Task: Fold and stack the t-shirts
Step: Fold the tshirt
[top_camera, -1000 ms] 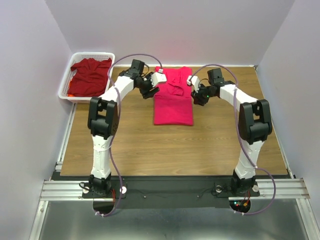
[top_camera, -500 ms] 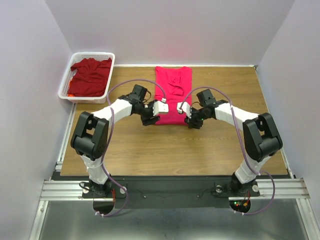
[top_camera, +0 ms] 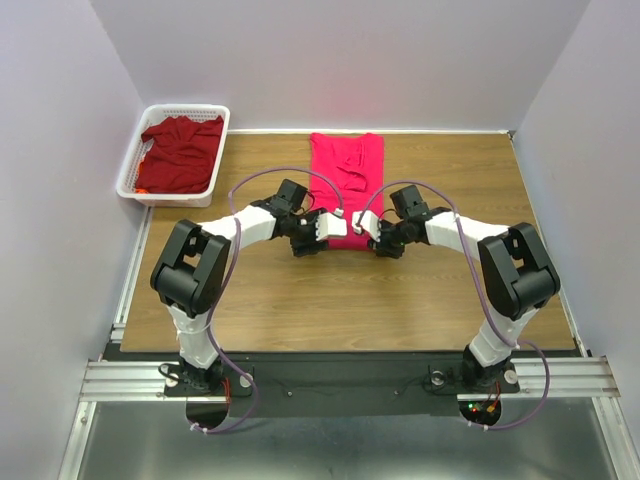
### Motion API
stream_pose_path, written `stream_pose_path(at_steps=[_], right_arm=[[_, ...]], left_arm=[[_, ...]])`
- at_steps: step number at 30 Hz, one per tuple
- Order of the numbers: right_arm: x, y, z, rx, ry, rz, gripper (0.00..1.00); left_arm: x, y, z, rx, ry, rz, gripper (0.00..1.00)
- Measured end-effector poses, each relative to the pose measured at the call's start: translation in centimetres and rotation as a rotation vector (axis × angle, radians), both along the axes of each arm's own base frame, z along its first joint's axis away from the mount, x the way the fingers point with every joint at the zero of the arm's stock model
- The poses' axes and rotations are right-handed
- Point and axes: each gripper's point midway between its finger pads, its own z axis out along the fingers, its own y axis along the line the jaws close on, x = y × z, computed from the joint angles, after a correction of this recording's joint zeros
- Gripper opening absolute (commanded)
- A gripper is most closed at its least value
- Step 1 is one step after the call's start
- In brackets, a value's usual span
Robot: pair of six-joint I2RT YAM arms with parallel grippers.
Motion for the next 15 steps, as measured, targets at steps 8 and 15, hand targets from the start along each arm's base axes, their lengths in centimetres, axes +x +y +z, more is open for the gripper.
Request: stream_pose_path(at_steps=[8, 15], right_arm=[[1.0, 0.1, 0.0, -0.002, -0.041, -0.007, 0.01], [1.3, 0.0, 0.1, 0.003, -0.039, -0.047, 0.01]], left_arm=[[-0.1, 0.3, -1.8, 0.048, 0.018, 0.014, 0.26], [-0.2, 0.3, -1.7, 0.040, 0.035, 0.036, 0.00]])
